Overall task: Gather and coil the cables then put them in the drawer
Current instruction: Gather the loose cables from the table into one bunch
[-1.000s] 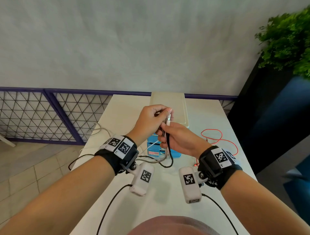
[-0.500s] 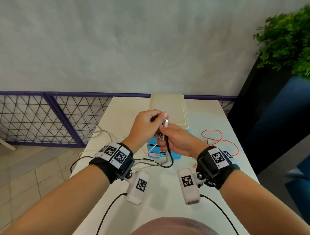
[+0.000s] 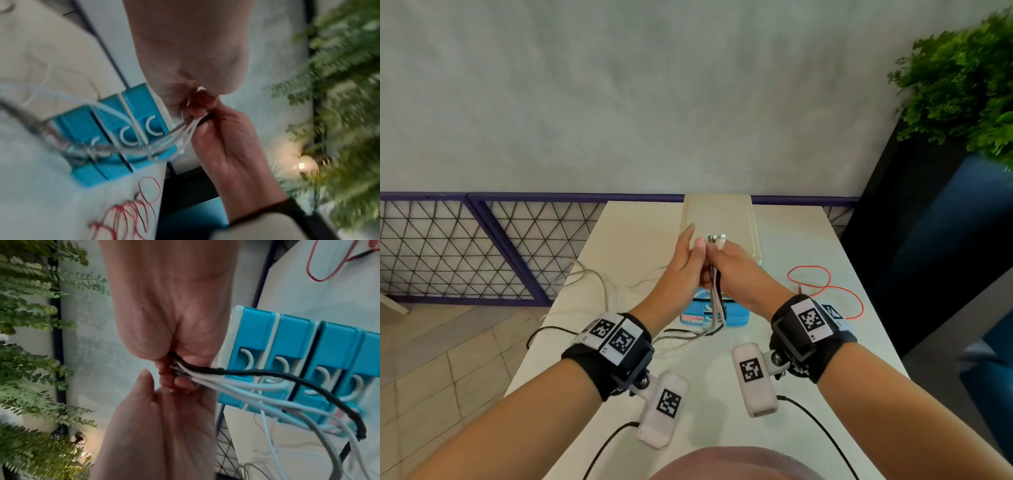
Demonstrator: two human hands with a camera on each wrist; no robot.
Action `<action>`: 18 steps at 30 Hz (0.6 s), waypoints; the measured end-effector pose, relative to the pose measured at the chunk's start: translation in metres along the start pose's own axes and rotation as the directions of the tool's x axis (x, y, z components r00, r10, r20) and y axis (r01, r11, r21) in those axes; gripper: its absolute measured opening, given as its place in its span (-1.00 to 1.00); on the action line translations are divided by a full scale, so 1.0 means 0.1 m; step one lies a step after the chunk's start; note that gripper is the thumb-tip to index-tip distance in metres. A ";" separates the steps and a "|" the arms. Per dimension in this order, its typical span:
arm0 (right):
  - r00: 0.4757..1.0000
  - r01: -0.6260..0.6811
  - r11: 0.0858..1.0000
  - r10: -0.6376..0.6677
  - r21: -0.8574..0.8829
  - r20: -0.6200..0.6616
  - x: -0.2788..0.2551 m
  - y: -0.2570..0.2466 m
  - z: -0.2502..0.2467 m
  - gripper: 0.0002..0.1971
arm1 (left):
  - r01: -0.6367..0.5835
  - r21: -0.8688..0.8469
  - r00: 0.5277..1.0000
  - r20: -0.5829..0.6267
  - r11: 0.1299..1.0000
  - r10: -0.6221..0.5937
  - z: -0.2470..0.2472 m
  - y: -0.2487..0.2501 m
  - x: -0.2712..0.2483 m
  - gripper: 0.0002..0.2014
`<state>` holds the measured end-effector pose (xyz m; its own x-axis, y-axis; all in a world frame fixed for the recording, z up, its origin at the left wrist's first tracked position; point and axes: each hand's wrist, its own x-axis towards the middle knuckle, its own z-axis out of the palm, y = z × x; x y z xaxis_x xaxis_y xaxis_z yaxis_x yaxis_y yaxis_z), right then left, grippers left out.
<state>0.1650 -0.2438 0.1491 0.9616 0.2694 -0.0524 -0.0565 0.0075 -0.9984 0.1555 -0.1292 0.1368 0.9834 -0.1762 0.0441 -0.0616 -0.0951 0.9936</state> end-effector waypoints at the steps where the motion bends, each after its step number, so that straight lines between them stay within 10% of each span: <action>1: 0.997 0.038 0.998 -0.041 -0.040 -0.072 0.03 -0.02 -0.02 -0.71 | 0.079 -0.120 0.996 0.056 0.990 -0.073 0.06 -0.01 -0.01 -0.50; 7: 0.957 0.123 0.960 -0.181 -0.250 -0.227 0.10 -0.06 -0.12 -0.78 | 0.180 -0.086 0.941 0.306 0.980 -0.146 0.20 0.01 -0.09 -0.25; 12: 0.993 -0.008 0.972 -0.019 -0.236 -0.114 -0.02 -0.02 -0.32 -0.63 | 0.166 -0.191 0.952 0.288 0.967 -0.106 0.31 -0.02 -0.01 -0.58; 18: 0.995 -0.097 0.966 0.085 0.239 0.058 -0.12 0.08 -0.76 -0.52 | 0.145 -0.159 0.969 0.220 0.977 -0.108 0.49 -0.13 0.11 -0.76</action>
<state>0.1733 -0.3203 0.1401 0.9359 0.3248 -0.1361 -0.2120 0.2110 -0.9542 0.1585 -0.1776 0.1189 0.9224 -0.3763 -0.0872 0.1092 0.0377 0.9933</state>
